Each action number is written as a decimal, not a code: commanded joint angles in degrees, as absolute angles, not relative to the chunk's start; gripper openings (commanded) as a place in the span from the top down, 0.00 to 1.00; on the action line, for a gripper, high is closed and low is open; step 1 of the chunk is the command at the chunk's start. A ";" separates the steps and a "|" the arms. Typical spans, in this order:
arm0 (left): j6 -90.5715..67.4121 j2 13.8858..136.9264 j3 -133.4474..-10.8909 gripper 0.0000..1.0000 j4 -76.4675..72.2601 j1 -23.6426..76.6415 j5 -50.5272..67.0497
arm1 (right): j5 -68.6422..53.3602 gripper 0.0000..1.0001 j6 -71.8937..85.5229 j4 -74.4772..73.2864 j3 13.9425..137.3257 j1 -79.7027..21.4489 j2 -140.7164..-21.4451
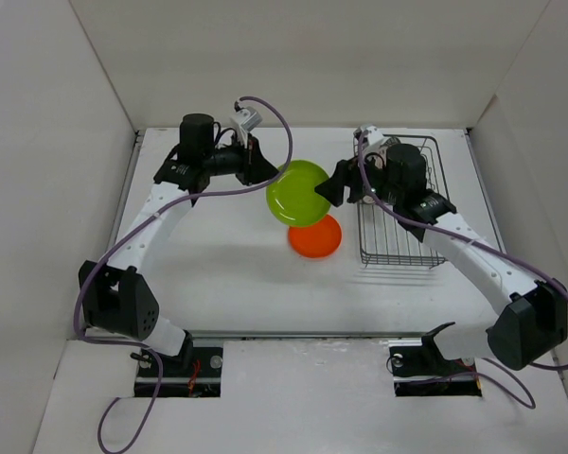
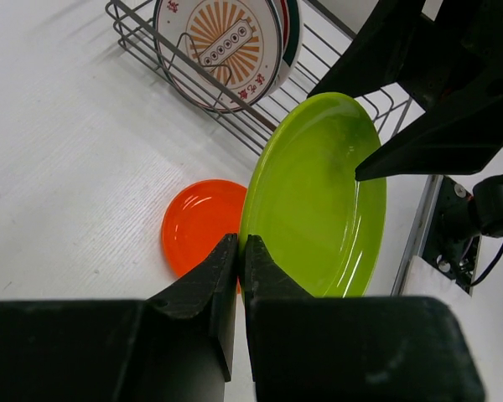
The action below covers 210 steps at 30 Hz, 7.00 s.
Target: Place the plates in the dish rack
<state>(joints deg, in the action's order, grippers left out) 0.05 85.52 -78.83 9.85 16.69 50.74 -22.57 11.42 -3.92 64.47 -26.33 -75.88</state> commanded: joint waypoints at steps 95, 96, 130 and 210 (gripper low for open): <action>7.56 115.83 -87.36 0.00 21.35 22.41 37.18 | 15.31 0.00 5.36 -26.27 85.17 -6.06 -73.31; 7.56 116.45 -87.89 0.01 21.36 22.41 37.79 | 13.90 0.00 5.36 -26.80 85.17 -6.06 -72.00; 6.94 122.97 -94.22 1.00 26.19 25.22 40.77 | 2.56 0.00 8.09 -22.76 71.46 -6.59 -63.81; 9.76 93.96 -93.25 0.00 28.65 22.59 24.79 | 10.99 1.00 6.41 -8.35 70.66 0.80 -82.96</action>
<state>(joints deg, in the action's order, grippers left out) 9.54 95.61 -93.43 30.17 22.44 24.93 10.04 5.02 -11.99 68.62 2.02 -81.80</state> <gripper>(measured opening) 0.997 0.184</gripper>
